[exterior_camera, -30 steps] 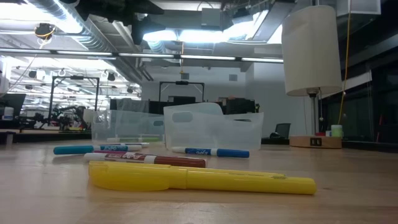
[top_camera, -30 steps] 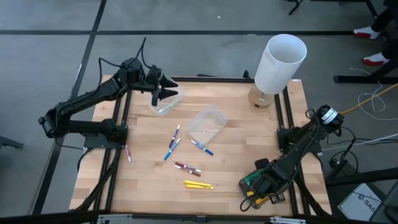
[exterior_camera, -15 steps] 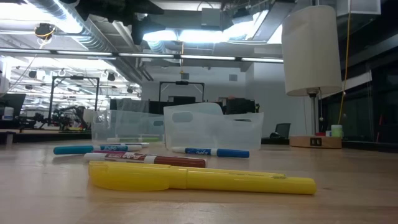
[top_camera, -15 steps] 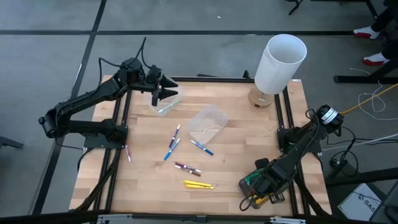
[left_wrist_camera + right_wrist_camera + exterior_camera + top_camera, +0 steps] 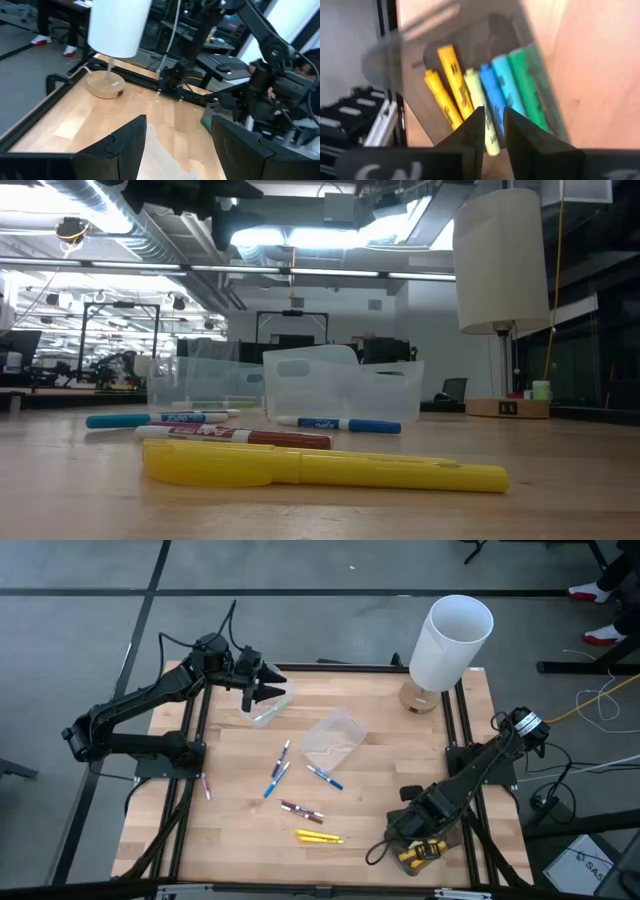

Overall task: Pick & Place Markers
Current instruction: Put the right blue marker into the transparent bin

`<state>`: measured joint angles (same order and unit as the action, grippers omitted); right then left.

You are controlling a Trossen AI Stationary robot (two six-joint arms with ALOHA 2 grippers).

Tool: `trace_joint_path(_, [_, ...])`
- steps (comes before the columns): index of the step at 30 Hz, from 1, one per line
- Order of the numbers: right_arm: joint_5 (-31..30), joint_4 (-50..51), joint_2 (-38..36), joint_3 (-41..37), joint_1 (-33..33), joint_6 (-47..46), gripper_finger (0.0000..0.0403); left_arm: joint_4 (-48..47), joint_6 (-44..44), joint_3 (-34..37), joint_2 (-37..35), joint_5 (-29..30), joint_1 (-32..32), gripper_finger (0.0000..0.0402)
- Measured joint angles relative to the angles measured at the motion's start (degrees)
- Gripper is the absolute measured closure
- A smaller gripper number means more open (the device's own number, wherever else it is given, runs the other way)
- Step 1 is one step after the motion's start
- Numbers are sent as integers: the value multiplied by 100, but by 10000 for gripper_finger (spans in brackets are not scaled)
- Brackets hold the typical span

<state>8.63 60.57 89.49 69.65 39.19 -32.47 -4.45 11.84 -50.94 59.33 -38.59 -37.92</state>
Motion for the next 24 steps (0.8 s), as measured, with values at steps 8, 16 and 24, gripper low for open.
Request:
trace_joint_path(8, [-552,55,0,508,-478,-2,349,-1,151,0,0,-37,293,185])
trace_joint_path(16, [-1285,60,-2,871,-1065,166,349,-2,152,0,0,-36,876,185])
trace_joint_path(24, [-1721,-141,-2,979,-1618,-22,349,-50,264,0,0,-35,1545,185])
